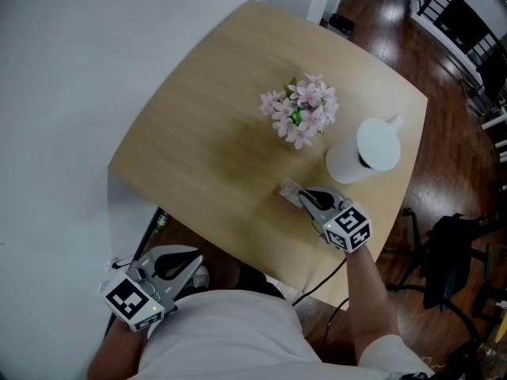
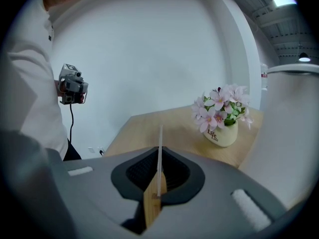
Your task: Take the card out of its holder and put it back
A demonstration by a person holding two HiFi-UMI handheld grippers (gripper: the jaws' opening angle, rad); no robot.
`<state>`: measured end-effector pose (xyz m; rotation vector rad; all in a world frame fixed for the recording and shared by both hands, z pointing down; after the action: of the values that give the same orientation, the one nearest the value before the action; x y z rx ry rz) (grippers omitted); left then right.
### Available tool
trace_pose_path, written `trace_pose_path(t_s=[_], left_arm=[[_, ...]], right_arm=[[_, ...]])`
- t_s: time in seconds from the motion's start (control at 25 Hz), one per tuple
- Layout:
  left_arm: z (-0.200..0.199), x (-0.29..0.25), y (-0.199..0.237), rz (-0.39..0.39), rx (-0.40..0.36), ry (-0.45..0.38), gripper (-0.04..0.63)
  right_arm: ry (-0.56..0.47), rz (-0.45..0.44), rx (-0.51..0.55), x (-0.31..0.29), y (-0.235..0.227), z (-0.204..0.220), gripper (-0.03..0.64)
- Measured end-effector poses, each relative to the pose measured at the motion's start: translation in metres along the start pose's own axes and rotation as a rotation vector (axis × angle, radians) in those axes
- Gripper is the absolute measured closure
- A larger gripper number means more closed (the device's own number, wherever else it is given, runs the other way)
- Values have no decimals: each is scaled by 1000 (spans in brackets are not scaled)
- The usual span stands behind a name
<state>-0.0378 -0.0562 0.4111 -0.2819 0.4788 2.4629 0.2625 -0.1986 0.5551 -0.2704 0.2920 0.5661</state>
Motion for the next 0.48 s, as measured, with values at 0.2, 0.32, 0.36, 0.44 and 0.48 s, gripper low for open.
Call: trace_pose_path(t_s=[0.2,0.32,0.36,0.44,0.48], left_arm=[[-6,9,-5,11,6,1,594],[-7,17,-3,41,-18,0,594],[-7,21,-3,53,-29,-1,594],[-7,33,-7,84,-54,-5,594],[-6,41,-9,103,-67,-11,594]], right_arm=[[10,40,24,2,4,-1,578],[-13,141,80,11,12,-18,456],[-26,185,103,17,18,-26,442],[-57,275,131,34,35,-41,428],[-72,320,137,44,48,-48,422]])
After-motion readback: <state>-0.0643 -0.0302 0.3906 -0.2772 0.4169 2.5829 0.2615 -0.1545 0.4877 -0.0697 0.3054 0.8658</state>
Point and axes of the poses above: the fingertips, and each gripper's own axes: x backward along the fingers, y to its left, z out of its underside, the point moved 7 cm from there along x, backward along the fingers, and after that the axes turned 10 degrees about -y, right-handed, at the moved point
